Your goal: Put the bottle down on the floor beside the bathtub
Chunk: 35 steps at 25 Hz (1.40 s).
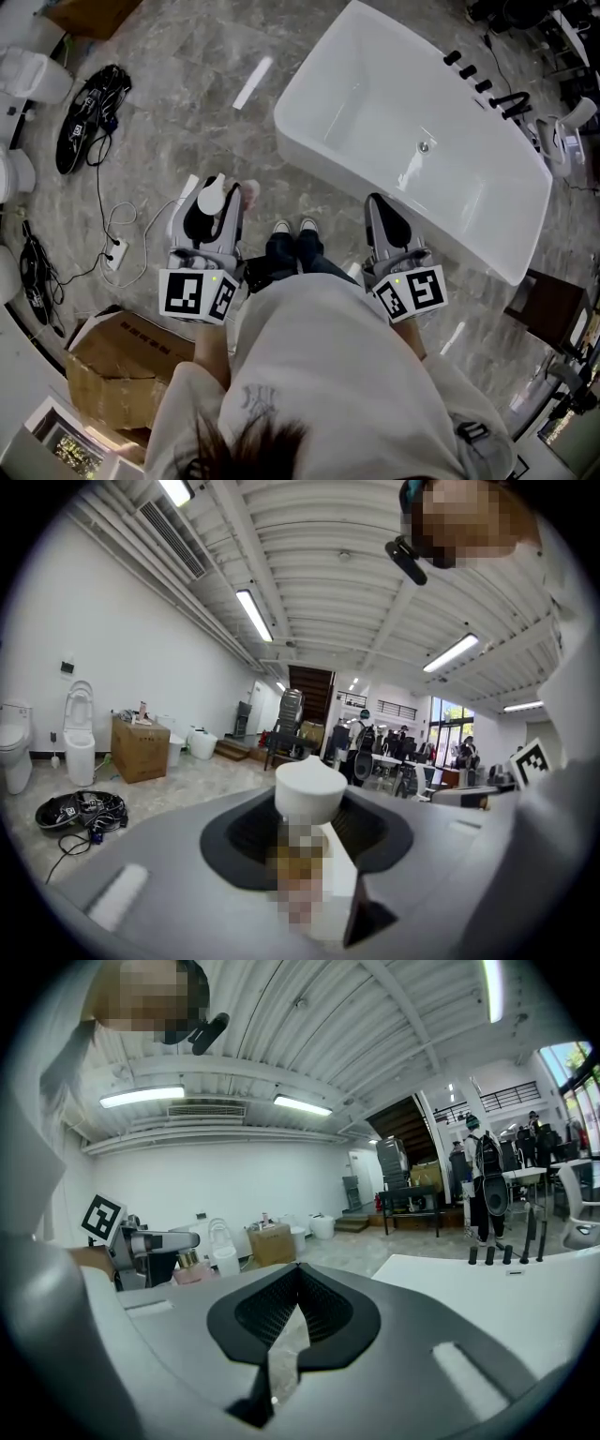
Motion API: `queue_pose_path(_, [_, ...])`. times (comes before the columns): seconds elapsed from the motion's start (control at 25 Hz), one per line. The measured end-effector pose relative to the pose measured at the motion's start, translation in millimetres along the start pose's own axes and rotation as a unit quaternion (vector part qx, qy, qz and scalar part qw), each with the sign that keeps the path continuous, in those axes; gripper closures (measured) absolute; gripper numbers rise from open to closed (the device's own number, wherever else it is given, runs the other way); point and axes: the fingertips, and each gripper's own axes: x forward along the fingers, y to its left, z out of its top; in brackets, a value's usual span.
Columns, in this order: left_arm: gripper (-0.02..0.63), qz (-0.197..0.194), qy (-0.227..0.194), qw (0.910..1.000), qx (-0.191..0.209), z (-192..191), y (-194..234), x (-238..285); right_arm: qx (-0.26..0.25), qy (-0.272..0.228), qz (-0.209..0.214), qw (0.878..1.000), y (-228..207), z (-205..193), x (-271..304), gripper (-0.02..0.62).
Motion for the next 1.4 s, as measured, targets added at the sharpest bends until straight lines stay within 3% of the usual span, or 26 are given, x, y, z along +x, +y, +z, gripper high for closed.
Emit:
queue_pose_path(0.28, [0.403, 0.004, 0.001, 0.9999, 0.010, 1.7, 6.1, 7.8, 0.006, -0.004, 0.008, 1.000, 2.1, -2.3, 4.4, 0.597])
queue_pose_path(0.64, [0.402, -0.019, 0.020, 0.9994, 0.021, -19.7, 13.6, 45.8, 0.012, 0.012, -0.005, 1.000, -9.8, -14.1, 4.8, 0.597])
queue_pose_path(1.08, [0.402, -0.026, 0.057, 0.9980, 0.003, -94.7, 31.7, 93.7, 0.038, 0.047, -0.002, 0.998, -12.9, -56.5, 26.5, 0.597])
queue_pose_path(1.4, [0.402, 0.004, 0.067, 0.9976, -0.015, -166.3, 45.3, 134.9, 0.059, 0.079, -0.010, 0.995, -31.5, -100.5, 39.9, 0.597])
